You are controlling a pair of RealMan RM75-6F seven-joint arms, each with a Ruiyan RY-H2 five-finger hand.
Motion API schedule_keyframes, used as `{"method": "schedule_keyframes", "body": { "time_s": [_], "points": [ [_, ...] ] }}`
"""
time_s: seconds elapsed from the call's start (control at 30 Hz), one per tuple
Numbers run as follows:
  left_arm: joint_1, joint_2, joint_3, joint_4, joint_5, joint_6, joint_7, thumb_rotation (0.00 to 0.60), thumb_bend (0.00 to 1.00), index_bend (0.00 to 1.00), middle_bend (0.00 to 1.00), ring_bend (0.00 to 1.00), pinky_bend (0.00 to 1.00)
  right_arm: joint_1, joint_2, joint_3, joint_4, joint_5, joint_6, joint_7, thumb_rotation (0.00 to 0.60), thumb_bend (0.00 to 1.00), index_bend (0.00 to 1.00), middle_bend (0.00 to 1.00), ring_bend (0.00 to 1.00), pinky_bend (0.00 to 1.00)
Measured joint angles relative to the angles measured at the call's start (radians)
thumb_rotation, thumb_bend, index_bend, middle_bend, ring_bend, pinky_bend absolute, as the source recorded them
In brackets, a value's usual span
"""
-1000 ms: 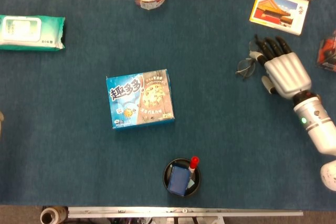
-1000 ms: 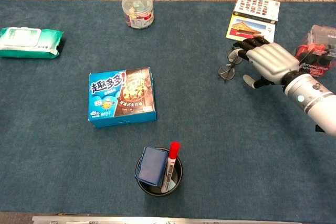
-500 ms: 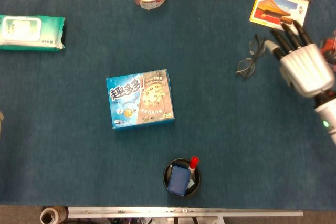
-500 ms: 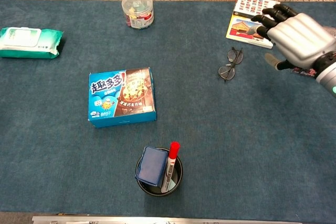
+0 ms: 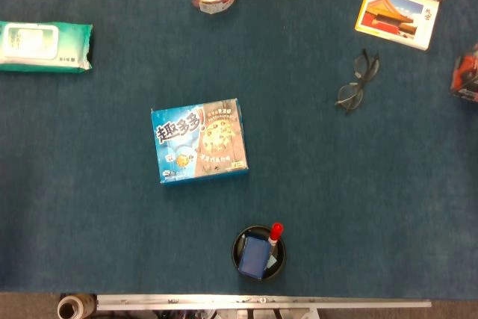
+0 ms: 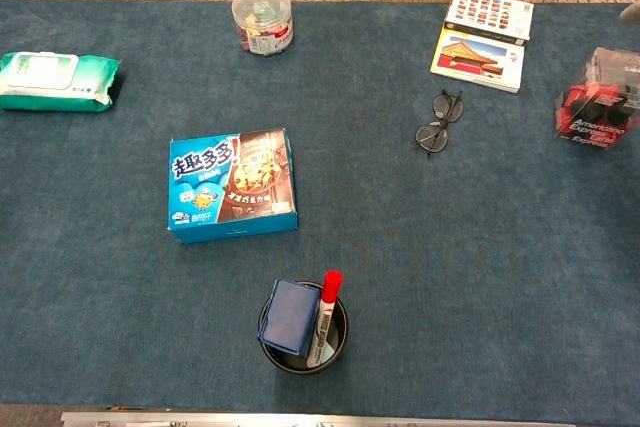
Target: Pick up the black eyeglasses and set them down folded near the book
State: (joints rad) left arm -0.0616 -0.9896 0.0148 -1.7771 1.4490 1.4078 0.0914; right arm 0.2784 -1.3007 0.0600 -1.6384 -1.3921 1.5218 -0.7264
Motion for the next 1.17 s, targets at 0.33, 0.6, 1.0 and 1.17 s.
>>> {"method": "schedule_keyframes", "body": {
  "time_s": [0.33,0.6,1.0,1.17],
  "points": [
    [0.002,-0.017,-0.017,0.031,0.001,0.024,-0.031,0.6,0.48,0.5,0.44,0.37,0.46,-0.145,0.026,-0.004,-0.018,-0.007,0.175,0.073,0.6,0.39,0.28,0.19,0.0,0.05],
    [-0.001,-0.019,-0.027,0.038,-0.029,0.013,-0.028,0.6,0.48,0.5,0.44,0.37,0.46,-0.205,0.047,0.011,0.0,-0.006,0.222,0.174,0.6,0.39,0.28,0.19,0.0,0.05],
    [-0.008,-0.023,-0.037,0.044,-0.065,-0.007,-0.015,0.6,0.48,0.5,0.44,0.37,0.46,-0.252,0.086,0.068,0.041,0.034,0.227,0.333,0.6,0.39,0.28,0.19,0.0,0.05],
    [-0.015,-0.027,-0.041,0.047,-0.093,-0.027,0.004,0.6,0.48,0.5,0.44,0.37,0.46,-0.256,0.097,0.082,0.045,0.042,0.212,0.366,0.6,0.39,0.28,0.19,0.0,0.05]
  ]
}}
